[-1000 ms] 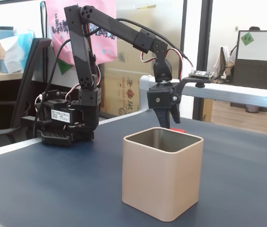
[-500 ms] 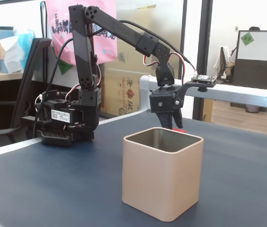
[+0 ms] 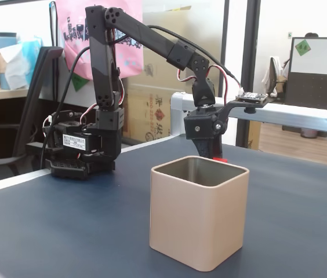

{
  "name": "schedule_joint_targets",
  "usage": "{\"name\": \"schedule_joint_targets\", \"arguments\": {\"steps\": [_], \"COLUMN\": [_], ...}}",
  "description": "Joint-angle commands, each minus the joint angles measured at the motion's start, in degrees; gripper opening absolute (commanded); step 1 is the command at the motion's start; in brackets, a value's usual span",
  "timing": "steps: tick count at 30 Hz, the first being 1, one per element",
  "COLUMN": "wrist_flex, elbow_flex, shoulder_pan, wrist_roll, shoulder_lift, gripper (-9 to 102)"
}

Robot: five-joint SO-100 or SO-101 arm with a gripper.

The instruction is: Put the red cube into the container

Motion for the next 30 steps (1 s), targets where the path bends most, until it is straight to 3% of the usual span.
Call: {"name": "schedule_joint_targets", "arguments": {"steps": [1,8,20,30], "wrist_flex": [-0.09,10.02,25.4,27.07], "elbow_flex": [-2.64,-11.6,-33.22,-42.1], "shoulder_pan": [0.79,4.22,19.51,34.01], "wrist_roll": [-0.62,-5.89,-25.66,-33.13], "shoulder_lift": [0.62,3.43,8.88,6.68], "gripper": [0,0,0,0]}}
